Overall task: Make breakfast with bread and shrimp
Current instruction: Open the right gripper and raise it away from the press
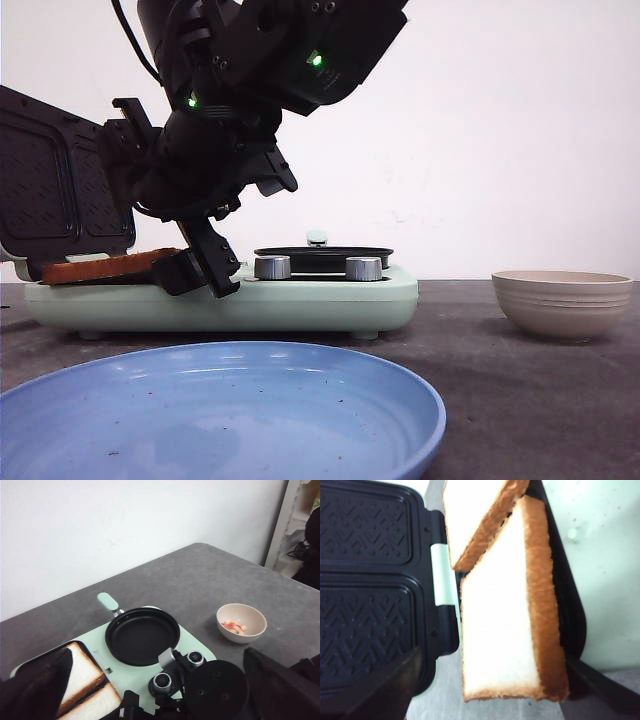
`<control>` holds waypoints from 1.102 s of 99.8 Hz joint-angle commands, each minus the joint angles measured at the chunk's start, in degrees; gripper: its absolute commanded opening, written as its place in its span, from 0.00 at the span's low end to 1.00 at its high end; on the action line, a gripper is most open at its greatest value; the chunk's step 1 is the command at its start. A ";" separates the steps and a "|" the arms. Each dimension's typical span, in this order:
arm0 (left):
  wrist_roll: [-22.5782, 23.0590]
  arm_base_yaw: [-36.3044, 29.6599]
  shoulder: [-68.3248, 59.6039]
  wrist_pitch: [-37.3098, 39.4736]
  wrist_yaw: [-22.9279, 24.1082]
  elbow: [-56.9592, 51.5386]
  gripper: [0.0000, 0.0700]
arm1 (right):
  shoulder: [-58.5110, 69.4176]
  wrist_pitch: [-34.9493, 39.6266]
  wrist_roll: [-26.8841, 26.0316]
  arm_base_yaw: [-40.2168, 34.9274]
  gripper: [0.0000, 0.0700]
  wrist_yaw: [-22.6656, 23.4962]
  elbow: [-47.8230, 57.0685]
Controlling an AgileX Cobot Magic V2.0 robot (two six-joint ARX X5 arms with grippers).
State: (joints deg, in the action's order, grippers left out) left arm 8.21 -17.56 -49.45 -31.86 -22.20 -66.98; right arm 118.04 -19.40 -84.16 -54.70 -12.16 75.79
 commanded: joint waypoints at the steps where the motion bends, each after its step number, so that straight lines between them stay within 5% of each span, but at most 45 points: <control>1: 0.79 -0.55 -0.15 0.55 0.22 -0.57 0.90 | 1.42 1.14 1.33 -0.61 0.72 0.59 1.27; 77: 1.99 -3.32 1.11 0.22 2.86 -0.57 0.90 | -2.99 11.82 6.03 0.11 0.72 0.11 1.27; 110: 2.89 -4.26 1.55 0.22 3.37 -0.57 0.90 | -7.82 13.55 15.13 0.28 0.72 -3.15 1.27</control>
State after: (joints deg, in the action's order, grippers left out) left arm 10.07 -21.41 -47.66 -31.94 -19.16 -66.98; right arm 110.56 -5.45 -74.32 -53.98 -14.79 76.29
